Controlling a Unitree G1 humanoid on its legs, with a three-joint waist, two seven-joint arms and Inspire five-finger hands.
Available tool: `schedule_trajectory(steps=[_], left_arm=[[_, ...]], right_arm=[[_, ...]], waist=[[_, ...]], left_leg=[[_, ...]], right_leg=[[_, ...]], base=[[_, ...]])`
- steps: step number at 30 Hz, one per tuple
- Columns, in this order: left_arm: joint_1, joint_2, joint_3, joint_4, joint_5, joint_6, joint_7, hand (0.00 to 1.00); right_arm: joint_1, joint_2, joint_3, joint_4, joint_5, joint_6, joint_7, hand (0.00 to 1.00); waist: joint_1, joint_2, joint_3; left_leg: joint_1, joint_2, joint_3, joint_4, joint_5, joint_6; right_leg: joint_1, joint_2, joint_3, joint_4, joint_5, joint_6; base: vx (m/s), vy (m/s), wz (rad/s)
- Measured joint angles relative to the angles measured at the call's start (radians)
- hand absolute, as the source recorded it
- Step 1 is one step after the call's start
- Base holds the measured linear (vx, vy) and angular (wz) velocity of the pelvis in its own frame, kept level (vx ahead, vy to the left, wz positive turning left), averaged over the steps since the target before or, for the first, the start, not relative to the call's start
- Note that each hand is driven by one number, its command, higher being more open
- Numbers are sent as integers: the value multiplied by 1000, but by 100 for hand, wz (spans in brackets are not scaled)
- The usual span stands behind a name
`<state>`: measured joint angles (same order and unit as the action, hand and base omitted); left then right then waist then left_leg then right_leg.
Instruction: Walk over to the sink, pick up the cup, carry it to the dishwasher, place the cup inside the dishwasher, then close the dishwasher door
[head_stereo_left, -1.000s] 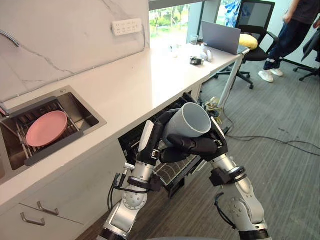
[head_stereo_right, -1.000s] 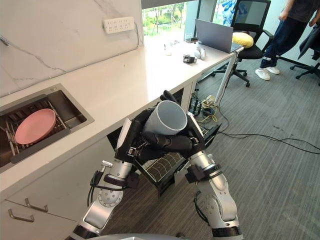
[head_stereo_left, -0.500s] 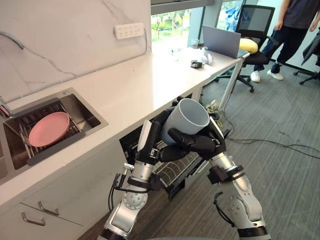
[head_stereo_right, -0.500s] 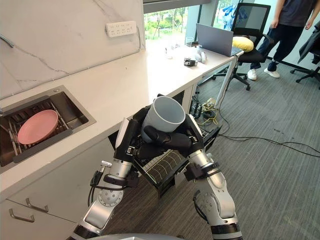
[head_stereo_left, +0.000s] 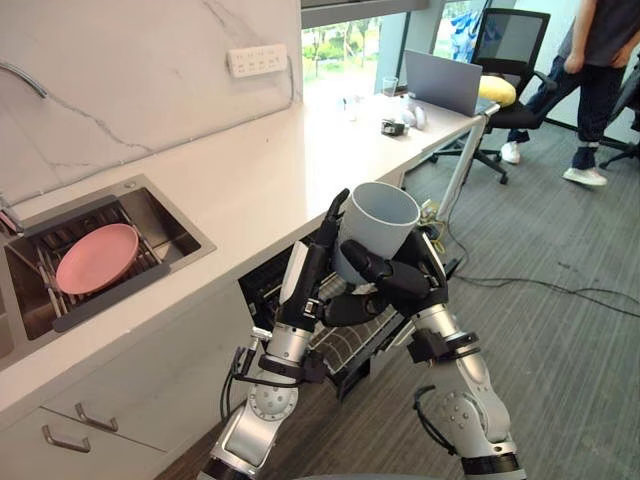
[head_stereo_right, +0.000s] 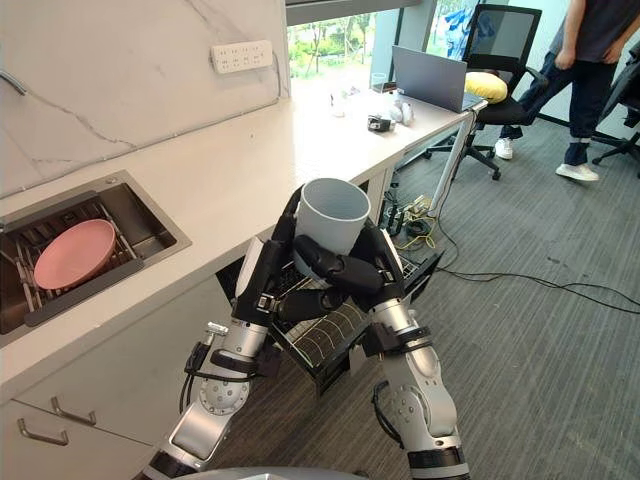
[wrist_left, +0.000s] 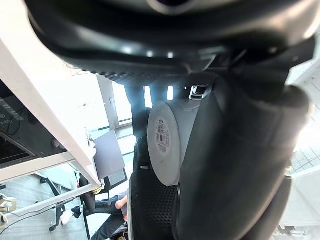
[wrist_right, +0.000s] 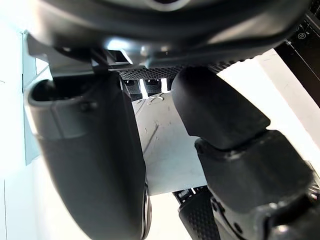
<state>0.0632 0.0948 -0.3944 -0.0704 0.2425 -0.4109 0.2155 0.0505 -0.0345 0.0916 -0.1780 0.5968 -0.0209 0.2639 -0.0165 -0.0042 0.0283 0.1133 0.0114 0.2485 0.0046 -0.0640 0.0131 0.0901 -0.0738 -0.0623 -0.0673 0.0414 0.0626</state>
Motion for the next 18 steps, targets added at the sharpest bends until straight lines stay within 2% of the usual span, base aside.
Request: schedule_trajectory(steps=[8, 12, 18], left_arm=[[11, -13, 8, 6, -38, 5, -2, 100], [27, -44, 47, 34, -70, 13, 4, 100], [93, -47, 212, 62, -193, 60, 70, 100]], right_arm=[[0, 18, 0, 13, 0, 0, -9, 0], [0, 33, -30, 20, 15, -9, -36, 0], [0, 58, -170, 24, 89, -101, -78, 0]], waist=[[1, -1, 1], [1, -1, 1], [1, -5, 4]], left_leg=[[1, -1, -7, -7, 3, 1], [1, -5, -18, -16, 9, 2], [6, -9, -24, -35, 20, 4]], right_leg=[[2, -2, -8, -3, -1, 1], [4, -5, -19, -3, -3, 4], [4, -7, -26, -4, -4, 5]], base=[[-17, -21, 2], [-27, -29, 8], [-9, -10, 2]])
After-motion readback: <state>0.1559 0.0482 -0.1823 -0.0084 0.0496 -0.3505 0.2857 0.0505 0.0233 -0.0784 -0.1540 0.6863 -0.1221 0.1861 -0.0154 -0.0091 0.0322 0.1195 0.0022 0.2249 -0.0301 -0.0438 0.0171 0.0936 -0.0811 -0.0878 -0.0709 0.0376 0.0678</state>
